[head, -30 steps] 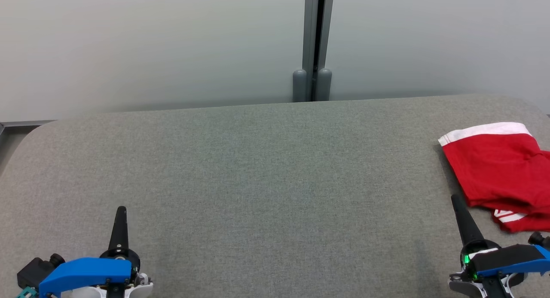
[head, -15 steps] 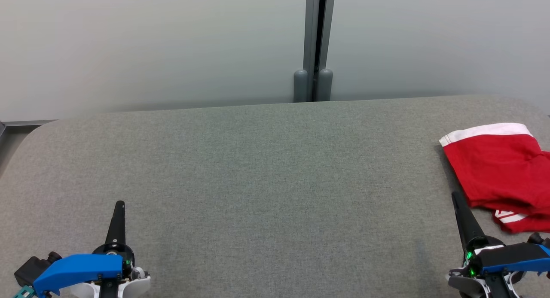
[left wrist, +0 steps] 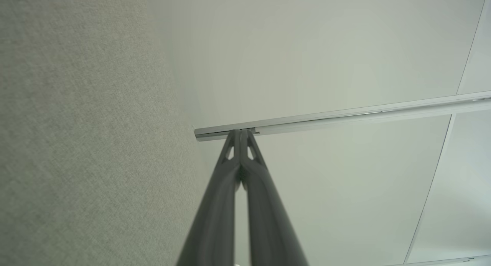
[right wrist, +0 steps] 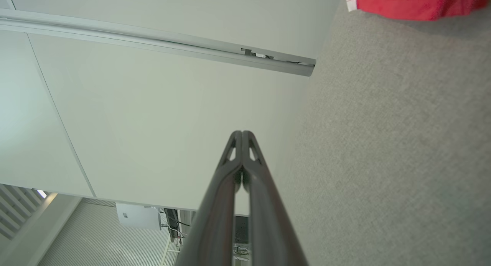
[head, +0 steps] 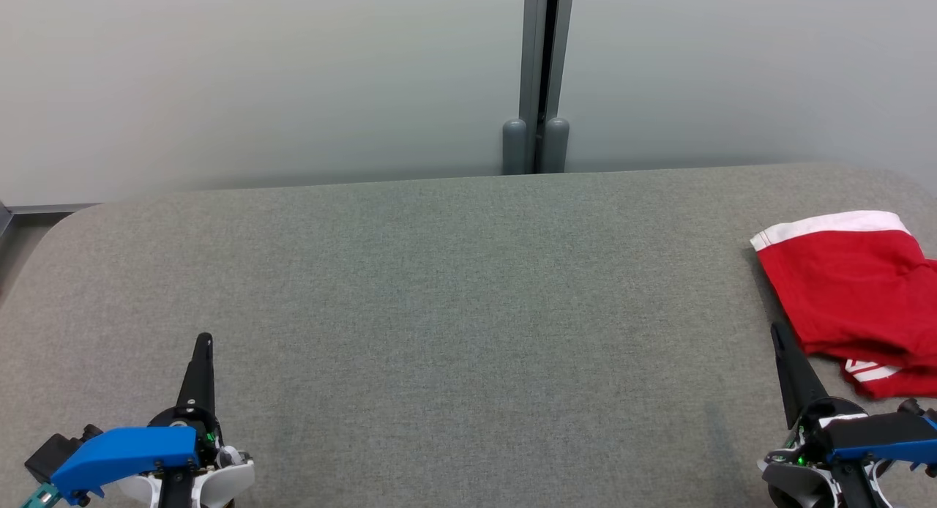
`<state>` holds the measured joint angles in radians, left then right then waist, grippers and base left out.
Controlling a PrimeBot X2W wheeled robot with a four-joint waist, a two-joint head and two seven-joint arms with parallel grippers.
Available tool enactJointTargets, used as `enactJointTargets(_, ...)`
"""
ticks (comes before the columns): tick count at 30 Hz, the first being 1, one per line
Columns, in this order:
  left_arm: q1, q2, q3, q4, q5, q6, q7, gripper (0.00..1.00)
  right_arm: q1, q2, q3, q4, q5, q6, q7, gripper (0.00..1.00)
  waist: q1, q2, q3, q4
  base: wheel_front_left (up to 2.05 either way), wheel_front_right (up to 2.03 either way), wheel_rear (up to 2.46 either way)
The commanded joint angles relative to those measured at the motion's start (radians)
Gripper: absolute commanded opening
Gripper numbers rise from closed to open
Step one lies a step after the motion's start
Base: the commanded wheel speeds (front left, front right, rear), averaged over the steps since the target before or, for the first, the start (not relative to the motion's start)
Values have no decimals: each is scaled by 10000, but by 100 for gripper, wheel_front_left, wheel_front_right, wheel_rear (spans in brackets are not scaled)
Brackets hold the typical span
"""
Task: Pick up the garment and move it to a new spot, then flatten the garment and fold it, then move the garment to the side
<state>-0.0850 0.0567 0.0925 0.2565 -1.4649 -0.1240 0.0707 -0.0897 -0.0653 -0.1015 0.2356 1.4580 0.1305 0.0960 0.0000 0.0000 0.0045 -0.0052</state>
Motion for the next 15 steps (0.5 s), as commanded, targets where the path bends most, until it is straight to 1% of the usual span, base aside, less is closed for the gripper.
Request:
enactJointTargets(1, -180, -9, 98, -77, -245, -82, 93, 0, -135, 53, -44, -11, 254, 4, 53, 0, 0, 0, -1, 5, 0, 0, 0)
enactJointTargets(15, -248, -56, 183, -120, -1106, -107, 353, 0, -204, 134, -120, 73, 1169, 4, 149, 0, 0, 0, -9, 36, 0, 0, 0)
